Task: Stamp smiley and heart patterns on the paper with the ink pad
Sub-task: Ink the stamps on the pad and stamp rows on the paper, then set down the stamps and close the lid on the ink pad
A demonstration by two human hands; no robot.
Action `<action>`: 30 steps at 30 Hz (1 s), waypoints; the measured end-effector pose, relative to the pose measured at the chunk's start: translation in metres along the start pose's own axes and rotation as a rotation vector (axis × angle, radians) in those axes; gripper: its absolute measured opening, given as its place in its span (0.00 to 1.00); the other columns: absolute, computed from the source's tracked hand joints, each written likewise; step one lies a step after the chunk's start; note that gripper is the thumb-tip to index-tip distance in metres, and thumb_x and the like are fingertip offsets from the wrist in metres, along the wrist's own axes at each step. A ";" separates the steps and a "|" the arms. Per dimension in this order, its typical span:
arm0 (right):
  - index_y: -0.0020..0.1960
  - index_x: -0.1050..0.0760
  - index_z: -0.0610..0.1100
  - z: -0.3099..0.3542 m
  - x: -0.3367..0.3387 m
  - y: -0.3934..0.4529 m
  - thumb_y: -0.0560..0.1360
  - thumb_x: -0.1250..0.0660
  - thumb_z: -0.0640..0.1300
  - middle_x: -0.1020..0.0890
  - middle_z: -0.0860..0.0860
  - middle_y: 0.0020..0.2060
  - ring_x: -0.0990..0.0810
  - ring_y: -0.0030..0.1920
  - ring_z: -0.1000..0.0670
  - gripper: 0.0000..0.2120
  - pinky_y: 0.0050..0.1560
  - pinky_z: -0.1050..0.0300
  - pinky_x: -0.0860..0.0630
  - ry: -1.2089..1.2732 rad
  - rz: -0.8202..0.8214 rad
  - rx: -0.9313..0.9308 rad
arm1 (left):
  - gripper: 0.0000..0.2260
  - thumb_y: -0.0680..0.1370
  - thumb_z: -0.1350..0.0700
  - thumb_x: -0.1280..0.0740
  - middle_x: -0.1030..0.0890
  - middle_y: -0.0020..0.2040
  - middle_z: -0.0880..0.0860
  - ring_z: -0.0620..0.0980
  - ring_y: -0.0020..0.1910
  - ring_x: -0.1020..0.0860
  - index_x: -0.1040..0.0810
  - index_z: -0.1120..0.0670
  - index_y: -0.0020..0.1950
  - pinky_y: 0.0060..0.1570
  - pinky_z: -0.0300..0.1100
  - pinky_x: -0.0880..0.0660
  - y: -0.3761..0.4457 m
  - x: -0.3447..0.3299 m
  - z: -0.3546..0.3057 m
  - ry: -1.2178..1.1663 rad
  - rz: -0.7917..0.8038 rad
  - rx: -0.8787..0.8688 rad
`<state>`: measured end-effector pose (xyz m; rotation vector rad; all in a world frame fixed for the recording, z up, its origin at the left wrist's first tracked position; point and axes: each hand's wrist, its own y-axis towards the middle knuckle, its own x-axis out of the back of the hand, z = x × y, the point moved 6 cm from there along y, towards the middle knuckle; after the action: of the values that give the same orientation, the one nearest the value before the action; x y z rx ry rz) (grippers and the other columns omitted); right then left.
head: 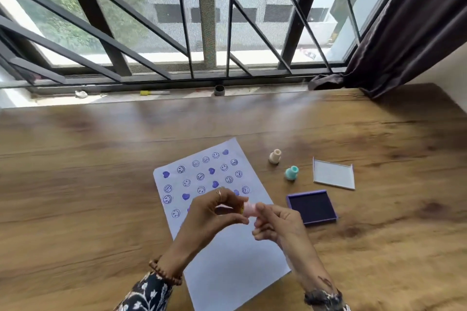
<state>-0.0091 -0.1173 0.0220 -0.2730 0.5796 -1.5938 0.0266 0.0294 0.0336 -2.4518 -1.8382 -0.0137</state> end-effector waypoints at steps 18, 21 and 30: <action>0.50 0.23 0.46 0.095 0.081 0.079 0.73 0.33 0.46 0.21 0.49 0.47 0.20 0.47 0.46 0.07 0.48 0.47 0.23 -0.921 -0.495 0.415 | 0.25 0.71 0.52 0.29 0.27 0.63 0.56 0.56 0.64 0.34 0.31 0.57 0.64 0.62 0.43 0.44 0.107 -0.060 0.031 0.889 -0.144 -0.201; 0.49 0.23 0.47 0.087 0.081 0.098 0.72 0.33 0.45 0.22 0.50 0.49 0.20 0.47 0.46 0.06 0.46 0.52 0.24 -0.990 -0.447 0.380 | 0.29 0.70 0.45 0.31 0.31 0.68 0.53 0.54 0.67 0.38 0.34 0.54 0.67 0.65 0.46 0.47 0.115 -0.058 0.048 0.940 -0.112 -0.140; 0.56 0.24 0.51 0.087 0.089 0.094 0.73 0.33 0.49 0.22 0.52 0.53 0.22 0.49 0.49 0.12 0.44 0.57 0.29 -0.901 -0.544 0.441 | 0.27 0.70 0.51 0.28 0.28 0.65 0.55 0.54 0.65 0.33 0.31 0.54 0.66 0.64 0.50 0.42 0.108 -0.057 0.038 0.840 -0.186 -0.169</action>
<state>0.1047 -0.2238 0.0315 -0.7982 -0.5825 -1.8387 0.1123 -0.0527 -0.0134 -1.8628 -1.6621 -1.0598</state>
